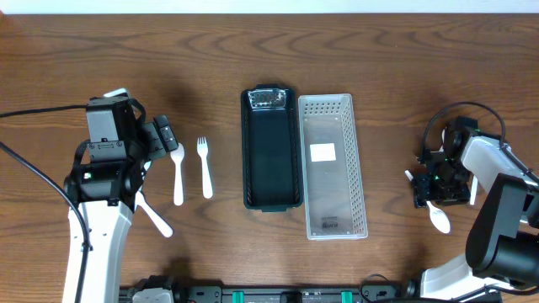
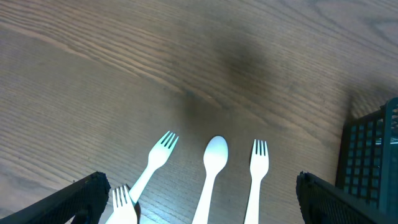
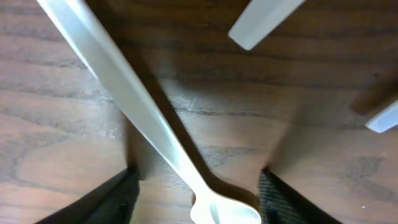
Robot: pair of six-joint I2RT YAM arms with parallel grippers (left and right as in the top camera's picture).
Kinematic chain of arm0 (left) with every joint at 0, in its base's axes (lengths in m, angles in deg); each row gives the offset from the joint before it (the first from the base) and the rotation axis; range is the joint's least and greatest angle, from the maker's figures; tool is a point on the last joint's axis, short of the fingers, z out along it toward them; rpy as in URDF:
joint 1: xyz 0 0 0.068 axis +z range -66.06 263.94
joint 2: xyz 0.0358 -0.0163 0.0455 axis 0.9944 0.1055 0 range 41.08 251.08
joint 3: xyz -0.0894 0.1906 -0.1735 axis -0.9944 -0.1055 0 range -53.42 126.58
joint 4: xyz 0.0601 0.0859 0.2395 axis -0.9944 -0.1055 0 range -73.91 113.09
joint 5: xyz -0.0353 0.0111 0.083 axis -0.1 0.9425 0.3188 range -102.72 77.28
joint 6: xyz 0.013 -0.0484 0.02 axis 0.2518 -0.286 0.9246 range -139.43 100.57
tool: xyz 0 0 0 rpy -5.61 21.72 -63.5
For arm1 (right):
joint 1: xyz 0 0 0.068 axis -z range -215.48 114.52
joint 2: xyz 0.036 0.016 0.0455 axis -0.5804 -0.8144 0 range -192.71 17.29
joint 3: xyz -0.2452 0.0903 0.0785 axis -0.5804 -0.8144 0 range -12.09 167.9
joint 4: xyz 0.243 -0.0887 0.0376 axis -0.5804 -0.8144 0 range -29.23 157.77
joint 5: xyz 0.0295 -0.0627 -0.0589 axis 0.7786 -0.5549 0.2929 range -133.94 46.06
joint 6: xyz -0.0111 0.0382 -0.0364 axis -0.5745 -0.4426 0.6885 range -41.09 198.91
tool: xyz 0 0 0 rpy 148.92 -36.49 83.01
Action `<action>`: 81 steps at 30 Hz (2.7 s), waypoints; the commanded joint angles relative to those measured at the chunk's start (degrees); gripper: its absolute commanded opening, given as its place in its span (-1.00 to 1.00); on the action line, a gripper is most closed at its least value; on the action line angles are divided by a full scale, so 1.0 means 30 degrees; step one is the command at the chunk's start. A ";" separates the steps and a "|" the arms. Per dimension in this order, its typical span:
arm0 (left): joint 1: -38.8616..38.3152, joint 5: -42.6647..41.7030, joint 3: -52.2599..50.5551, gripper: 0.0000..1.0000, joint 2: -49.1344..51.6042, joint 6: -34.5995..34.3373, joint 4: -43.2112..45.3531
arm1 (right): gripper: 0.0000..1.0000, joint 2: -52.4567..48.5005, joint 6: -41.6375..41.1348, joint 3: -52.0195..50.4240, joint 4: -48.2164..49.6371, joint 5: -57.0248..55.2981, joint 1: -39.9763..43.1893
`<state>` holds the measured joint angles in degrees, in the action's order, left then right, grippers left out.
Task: Pack container
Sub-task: 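Lower the right gripper onto a white spoon and close it, then carry the spoon over the white basket and drop it in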
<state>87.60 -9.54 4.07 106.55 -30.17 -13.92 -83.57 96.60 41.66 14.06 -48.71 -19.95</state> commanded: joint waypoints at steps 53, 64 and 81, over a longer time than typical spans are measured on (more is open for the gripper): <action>0.0058 0.0073 0.0379 0.96 0.0000 -0.0248 0.0044 | -0.97 -0.0233 -0.4532 0.6783 -0.2033 0.1902 -0.4605; 0.0058 0.0080 0.0379 0.96 0.0007 -0.0248 0.0044 | -0.97 -0.0233 -1.2021 1.3763 -0.2849 0.4721 -0.9136; 0.0058 0.0080 0.0379 0.96 0.0007 -0.0248 -0.0022 | -0.97 -0.3934 -1.3464 1.2415 -0.1479 0.2375 -1.3493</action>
<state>87.60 -9.56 4.09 106.55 -30.17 -13.97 -94.37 57.39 79.10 9.99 -39.12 -59.86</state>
